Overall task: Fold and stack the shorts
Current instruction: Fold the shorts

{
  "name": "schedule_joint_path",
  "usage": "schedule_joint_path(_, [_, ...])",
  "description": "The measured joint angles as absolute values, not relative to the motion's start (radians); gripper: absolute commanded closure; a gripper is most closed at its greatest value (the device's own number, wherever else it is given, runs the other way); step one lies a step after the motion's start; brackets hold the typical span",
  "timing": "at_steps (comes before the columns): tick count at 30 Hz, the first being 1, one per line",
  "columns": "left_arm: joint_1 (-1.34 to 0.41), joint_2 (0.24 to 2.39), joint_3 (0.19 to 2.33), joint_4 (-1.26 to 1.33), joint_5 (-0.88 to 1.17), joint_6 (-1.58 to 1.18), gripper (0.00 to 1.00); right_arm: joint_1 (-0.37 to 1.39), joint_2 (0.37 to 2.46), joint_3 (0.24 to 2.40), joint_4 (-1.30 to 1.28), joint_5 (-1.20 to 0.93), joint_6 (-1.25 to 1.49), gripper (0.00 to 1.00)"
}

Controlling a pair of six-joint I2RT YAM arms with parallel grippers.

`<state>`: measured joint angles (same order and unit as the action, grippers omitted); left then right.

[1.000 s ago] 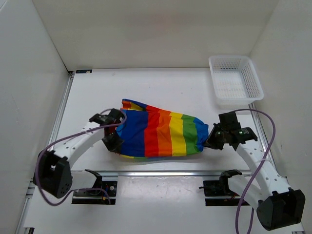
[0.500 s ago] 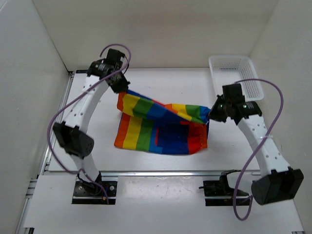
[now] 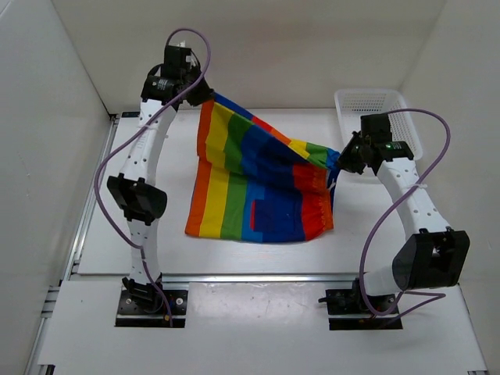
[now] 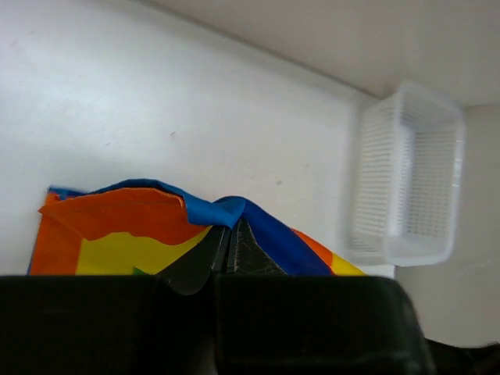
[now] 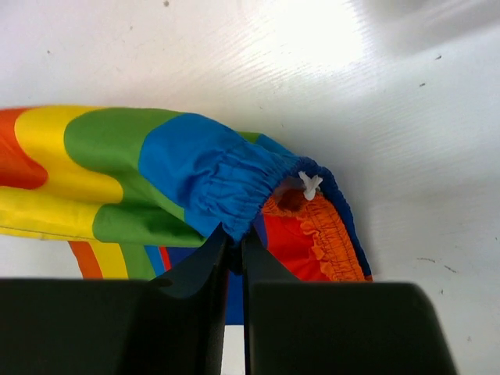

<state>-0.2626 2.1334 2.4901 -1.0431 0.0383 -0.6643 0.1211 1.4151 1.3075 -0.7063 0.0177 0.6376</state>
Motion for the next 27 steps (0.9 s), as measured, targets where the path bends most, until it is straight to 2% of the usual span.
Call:
schedule_joint_path(6, [-0.278, 2.138, 2.598, -0.93, 0.123, -0.63, 0.9, 0.102, 1.415, 1.308, -0.68, 0.016, 0.644, 1.0])
schedule_joint_path(13, [-0.269, 2.181, 2.579, -0.841, 0.181, -0.605, 0.9, 0.099, 1.439, 1.308, -0.66, 0.008, 0.645, 1.0])
schedule_joint_path(21, [-0.212, 2.197, 2.347, -0.836, 0.201, -0.572, 0.9, 0.098, 1.488, 1.307, -0.646, -0.038, 0.627, 1.0])
schedule_joint_path(27, [-0.179, 2.04, 2.009, -0.831, 0.226, -0.54, 0.9, 0.098, 1.472, 1.243, -0.62, -0.071, 0.593, 1.0])
